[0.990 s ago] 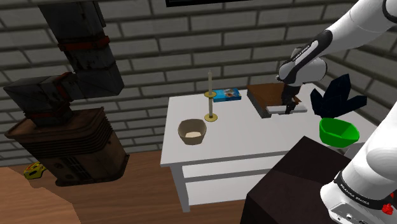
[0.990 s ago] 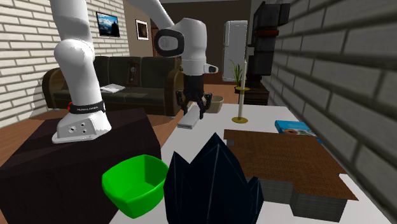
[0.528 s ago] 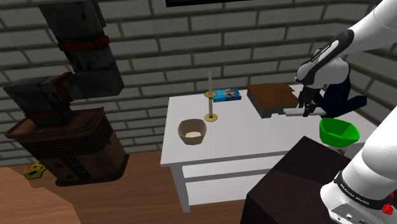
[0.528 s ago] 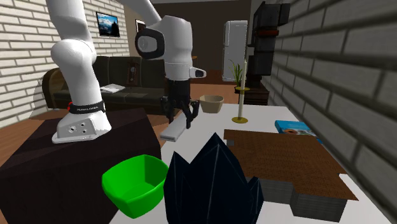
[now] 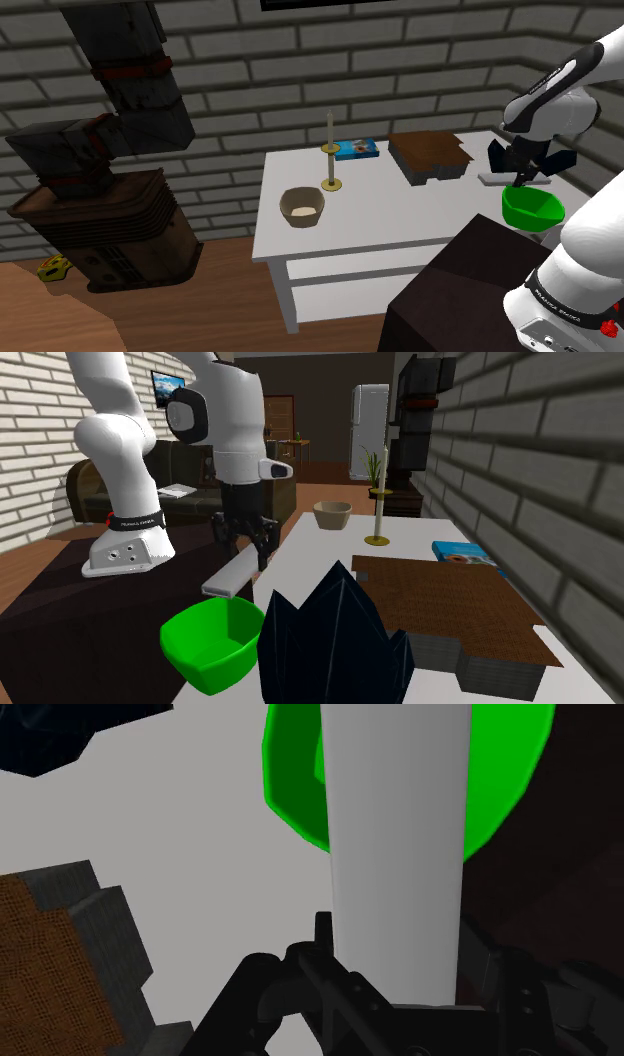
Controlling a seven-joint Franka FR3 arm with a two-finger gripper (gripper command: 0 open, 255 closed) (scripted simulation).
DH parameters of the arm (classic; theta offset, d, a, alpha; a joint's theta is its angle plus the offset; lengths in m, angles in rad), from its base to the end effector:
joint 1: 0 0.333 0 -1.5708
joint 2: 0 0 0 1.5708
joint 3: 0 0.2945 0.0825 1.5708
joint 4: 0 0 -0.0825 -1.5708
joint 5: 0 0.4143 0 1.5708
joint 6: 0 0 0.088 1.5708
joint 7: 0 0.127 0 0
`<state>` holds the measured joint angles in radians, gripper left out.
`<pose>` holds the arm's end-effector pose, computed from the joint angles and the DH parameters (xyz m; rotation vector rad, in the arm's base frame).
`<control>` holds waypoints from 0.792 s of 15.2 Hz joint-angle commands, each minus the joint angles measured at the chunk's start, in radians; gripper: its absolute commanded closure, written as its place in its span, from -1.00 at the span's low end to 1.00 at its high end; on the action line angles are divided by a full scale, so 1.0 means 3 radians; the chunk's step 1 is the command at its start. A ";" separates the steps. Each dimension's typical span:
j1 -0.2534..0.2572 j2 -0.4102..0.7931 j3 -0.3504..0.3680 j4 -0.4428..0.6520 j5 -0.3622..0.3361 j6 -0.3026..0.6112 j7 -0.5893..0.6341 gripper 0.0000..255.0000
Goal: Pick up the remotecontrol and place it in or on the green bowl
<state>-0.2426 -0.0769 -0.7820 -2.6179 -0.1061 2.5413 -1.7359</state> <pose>0.2390 -0.3779 0.2010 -2.8758 -1.2185 0.0132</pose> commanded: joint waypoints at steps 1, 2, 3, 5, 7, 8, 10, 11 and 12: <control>-0.0080 0.0055 -0.0124 0.0010 0.0044 0.0038 -0.0245 1.00; -0.0122 0.0068 -0.0181 0.0024 0.0054 0.0037 -0.0354 1.00; -0.0163 0.0086 -0.0237 0.0042 0.0072 0.0034 -0.0467 1.00; -0.0242 0.0141 -0.0348 0.0091 0.0136 0.0028 -0.0711 1.00; -0.0255 0.0240 -0.0393 0.0108 0.0270 0.0078 -0.0884 1.00; -0.0246 0.0313 -0.0388 0.0103 0.0377 0.0129 -0.0960 1.00; -0.0248 0.0463 -0.0354 0.0097 0.0607 0.0225 -0.1125 1.00; -0.0260 0.0538 -0.0323 0.0097 0.0727 0.0270 -0.1211 1.00; -0.0280 0.0612 -0.0283 0.0098 0.0849 0.0312 -0.1297 1.00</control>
<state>-0.3205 0.0813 -0.8762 -2.5874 0.1061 2.6184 -2.0920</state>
